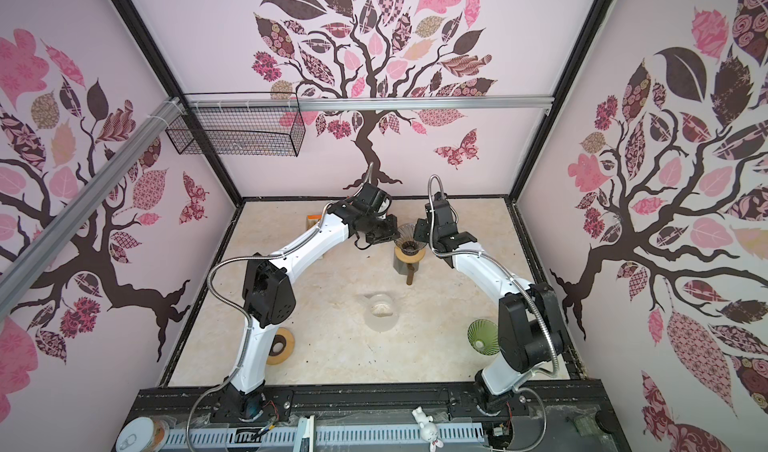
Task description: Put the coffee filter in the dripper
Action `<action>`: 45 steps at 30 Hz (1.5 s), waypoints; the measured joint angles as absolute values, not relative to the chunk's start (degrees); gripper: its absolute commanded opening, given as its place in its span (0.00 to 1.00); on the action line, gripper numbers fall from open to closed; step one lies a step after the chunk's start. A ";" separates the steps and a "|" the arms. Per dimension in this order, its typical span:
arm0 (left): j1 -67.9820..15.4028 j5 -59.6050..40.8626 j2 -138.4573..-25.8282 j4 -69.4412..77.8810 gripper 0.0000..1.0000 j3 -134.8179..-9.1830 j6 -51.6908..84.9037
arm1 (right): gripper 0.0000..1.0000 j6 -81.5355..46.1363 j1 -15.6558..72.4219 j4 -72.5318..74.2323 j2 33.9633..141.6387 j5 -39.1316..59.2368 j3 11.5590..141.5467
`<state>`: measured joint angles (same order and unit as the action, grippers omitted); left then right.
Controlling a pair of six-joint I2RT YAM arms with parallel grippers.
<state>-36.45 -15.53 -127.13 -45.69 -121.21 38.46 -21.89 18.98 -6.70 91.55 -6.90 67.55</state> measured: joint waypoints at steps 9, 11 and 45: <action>-36.36 -15.05 -125.54 -41.43 0.00 -117.08 38.44 | 0.00 -22.28 18.94 -4.97 91.44 -6.72 66.61; -36.36 -14.92 -125.08 -40.23 0.00 -115.96 38.44 | 0.00 -22.33 18.94 -4.64 91.42 -6.61 66.41; -37.56 -11.00 -124.92 -40.16 0.00 -115.87 36.71 | 0.05 -24.03 18.61 -3.55 88.95 -6.09 63.02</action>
<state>-37.56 -11.00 -124.92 -40.16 -115.87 36.71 -24.03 18.61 -3.55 88.95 -6.09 63.02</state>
